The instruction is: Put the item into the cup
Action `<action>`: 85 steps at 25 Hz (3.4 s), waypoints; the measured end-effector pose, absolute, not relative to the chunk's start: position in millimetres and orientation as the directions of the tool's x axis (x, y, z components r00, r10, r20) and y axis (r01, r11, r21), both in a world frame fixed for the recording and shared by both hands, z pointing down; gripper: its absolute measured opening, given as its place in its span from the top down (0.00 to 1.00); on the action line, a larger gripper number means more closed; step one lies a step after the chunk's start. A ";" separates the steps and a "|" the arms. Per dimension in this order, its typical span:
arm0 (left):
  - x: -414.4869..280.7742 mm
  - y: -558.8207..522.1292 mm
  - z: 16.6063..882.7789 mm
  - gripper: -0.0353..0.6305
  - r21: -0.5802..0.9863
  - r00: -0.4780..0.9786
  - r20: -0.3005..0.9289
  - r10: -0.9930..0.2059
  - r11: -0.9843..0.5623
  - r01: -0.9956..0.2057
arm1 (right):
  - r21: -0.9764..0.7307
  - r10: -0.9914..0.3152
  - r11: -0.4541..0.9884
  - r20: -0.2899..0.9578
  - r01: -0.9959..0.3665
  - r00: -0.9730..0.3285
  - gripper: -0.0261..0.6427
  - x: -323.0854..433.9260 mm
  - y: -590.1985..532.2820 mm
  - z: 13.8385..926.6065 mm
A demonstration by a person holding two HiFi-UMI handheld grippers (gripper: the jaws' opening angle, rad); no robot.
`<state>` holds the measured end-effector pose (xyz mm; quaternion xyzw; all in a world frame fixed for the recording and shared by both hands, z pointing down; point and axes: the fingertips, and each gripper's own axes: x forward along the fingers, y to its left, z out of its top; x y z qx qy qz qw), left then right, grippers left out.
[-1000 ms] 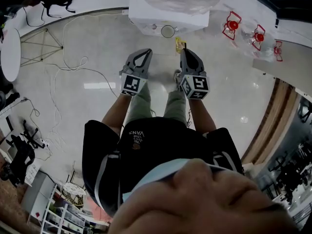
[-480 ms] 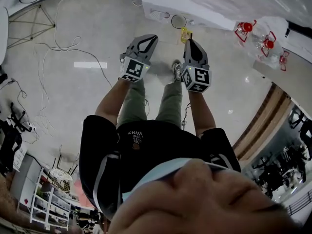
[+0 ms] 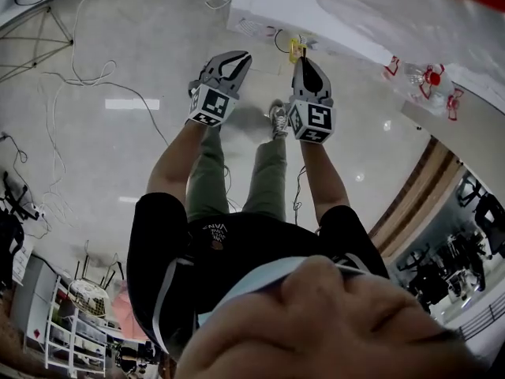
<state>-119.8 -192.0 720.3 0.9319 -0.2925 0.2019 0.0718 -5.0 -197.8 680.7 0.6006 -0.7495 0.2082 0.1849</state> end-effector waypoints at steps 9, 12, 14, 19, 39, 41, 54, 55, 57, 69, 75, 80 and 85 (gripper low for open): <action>-92.9 -213.6 761.1 0.91 -0.035 0.789 0.438 -0.431 -0.885 -0.464 | -0.026 -0.810 0.250 0.543 -0.968 -0.223 0.90 -17.4 -215.0 715.3; -88.3 -220.0 775.2 0.90 -0.049 0.799 0.448 -0.401 -0.904 -0.425 | -0.020 -0.813 0.242 0.541 -0.970 -0.214 0.90 -20.5 -222.3 724.7; -80.5 -220.8 782.7 0.84 -0.059 0.804 0.459 -0.377 -0.916 -0.396 | -0.015 -0.820 0.234 0.534 -0.972 -0.206 0.90 -15.9 -225.2 726.6; -73.5 -225.5 801.3 0.73 -0.073 0.804 0.495 -0.328 -0.938 -0.338 | 0.002 -0.830 0.238 0.520 -0.971 -0.203 0.90 -15.6 -234.8 728.7; -44.2 -227.4 844.1 0.70 -0.085 0.786 0.566 -0.249 -0.966 -0.245 | 0.068 -0.803 0.269 0.566 -0.961 -0.185 0.90 -7.3 -237.6 769.5; -44.3 -229.3 845.2 0.70 -0.085 0.787 0.564 -0.250 -0.966 -0.246 | 0.069 -0.789 0.288 0.583 -0.955 -0.196 0.90 -8.7 -237.5 778.9; -46.6 -232.6 851.5 0.81 -0.077 0.791 0.561 -0.245 -0.966 -0.245 | 0.029 -0.724 0.270 0.665 -0.962 -0.184 0.90 -2.9 -242.5 813.2; -46.9 -233.0 851.7 0.81 -0.077 0.792 0.560 -0.244 -0.967 -0.244 | 0.028 -0.719 0.272 0.670 -0.962 -0.184 0.90 -3.6 -243.1 815.1; -47.7 -233.5 851.8 0.82 -0.079 0.792 0.559 -0.245 -0.967 -0.243 | 0.028 -0.711 0.274 0.679 -0.961 -0.183 0.90 -4.7 -243.9 818.5; -47.3 -230.4 853.0 0.81 -0.060 0.784 0.569 -0.250 -0.963 -0.264 | -0.051 -0.738 0.246 0.637 -0.968 -0.221 0.89 -5.5 -244.2 811.8; -54.8 -231.4 849.0 0.76 -0.044 0.786 0.564 -0.254 -0.960 -0.278 | -0.047 -0.783 0.224 0.585 -0.973 -0.209 0.89 -9.7 -239.5 795.2; -59.0 -223.9 839.9 0.74 -0.025 0.794 0.547 -0.263 -0.954 -0.298 | -0.077 -0.803 0.185 0.563 -0.980 -0.196 0.89 -5.4 -227.2 780.3; -71.0 -218.6 817.0 0.74 -0.018 0.792 0.518 -0.323 -0.930 -0.367 | -0.093 -0.811 0.173 0.552 -0.981 -0.195 0.89 -7.0 -215.1 754.2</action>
